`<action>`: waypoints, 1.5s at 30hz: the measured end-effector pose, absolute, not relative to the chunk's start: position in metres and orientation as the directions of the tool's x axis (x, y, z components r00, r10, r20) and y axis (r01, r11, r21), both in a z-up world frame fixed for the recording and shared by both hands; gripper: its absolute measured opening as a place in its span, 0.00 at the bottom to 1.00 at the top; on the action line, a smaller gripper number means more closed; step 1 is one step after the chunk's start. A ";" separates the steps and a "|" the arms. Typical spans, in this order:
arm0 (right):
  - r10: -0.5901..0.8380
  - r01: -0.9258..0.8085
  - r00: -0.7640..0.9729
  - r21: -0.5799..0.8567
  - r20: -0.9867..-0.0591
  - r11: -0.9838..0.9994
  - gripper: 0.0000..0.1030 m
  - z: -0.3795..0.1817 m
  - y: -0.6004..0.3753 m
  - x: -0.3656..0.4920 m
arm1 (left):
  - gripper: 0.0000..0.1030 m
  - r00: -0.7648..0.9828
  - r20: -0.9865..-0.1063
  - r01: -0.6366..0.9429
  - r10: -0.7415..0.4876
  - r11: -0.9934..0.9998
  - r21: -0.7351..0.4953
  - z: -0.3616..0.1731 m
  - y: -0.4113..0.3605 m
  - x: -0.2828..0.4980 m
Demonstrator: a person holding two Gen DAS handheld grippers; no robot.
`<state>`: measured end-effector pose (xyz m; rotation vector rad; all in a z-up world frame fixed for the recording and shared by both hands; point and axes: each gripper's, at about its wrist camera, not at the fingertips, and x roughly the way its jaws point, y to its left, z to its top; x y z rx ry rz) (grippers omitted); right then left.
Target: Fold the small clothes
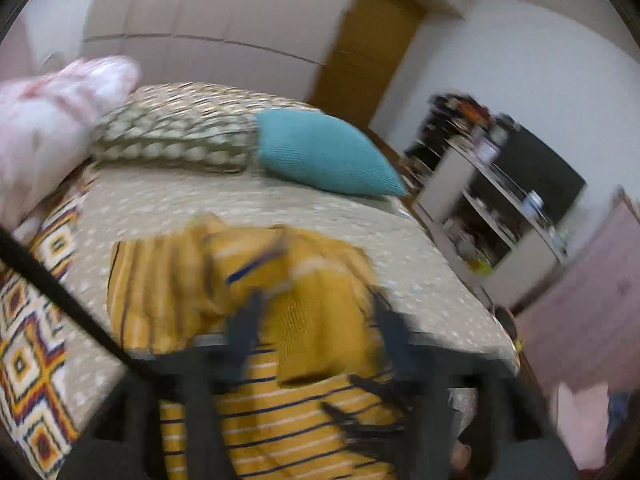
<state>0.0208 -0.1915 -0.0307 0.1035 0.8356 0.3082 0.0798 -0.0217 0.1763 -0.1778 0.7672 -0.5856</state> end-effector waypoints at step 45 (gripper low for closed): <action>-0.095 -0.065 0.601 -0.167 -0.794 0.984 0.29 0.014 -0.267 0.156 | 0.75 0.666 -0.739 0.005 -0.103 0.991 -0.134 0.023 0.086 0.000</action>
